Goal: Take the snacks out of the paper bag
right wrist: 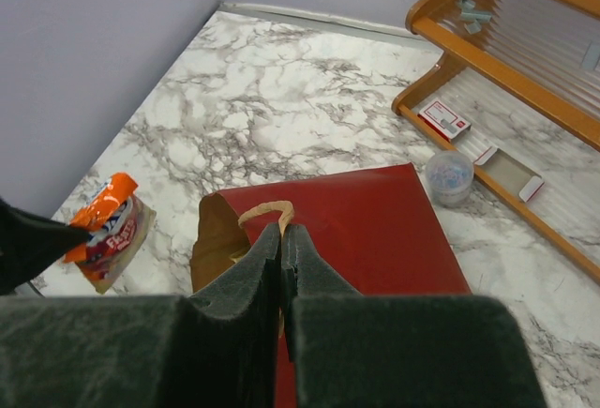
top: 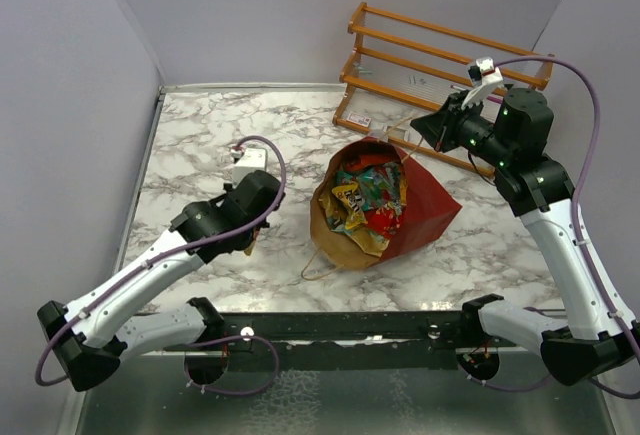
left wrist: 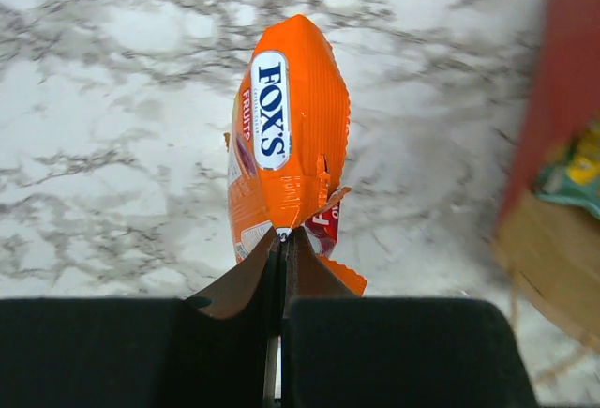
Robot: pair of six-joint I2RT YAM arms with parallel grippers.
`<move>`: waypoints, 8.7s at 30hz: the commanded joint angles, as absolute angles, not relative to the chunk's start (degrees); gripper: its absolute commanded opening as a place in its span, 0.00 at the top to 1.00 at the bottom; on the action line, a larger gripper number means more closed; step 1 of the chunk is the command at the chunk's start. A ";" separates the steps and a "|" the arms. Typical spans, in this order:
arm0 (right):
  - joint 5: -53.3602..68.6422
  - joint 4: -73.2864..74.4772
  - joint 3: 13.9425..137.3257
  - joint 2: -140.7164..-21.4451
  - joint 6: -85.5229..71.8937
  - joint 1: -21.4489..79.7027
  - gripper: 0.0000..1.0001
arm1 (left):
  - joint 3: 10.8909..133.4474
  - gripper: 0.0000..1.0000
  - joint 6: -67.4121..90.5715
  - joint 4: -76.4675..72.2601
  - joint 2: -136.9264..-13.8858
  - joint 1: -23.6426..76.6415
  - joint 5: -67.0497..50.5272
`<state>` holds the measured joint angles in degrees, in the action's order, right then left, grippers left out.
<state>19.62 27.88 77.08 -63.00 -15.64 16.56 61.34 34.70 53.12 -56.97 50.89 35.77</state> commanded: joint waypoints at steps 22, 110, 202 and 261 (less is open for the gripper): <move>23.83 27.70 76.24 -63.23 -17.67 16.61 0.98 | 84.24 1.00 -7.15 13.48 -103.01 9.32 31.85; 30.32 25.30 72.52 -61.09 -19.99 16.61 0.98 | 61.43 0.38 44.87 -4.04 -102.15 58.82 39.60; 31.88 23.91 68.53 -59.77 -21.39 16.60 0.98 | 33.88 0.45 53.28 6.70 -50.70 49.64 11.26; 27.14 25.33 69.53 -57.63 -21.65 16.61 0.98 | 50.88 1.00 45.37 2.17 -75.69 54.87 16.61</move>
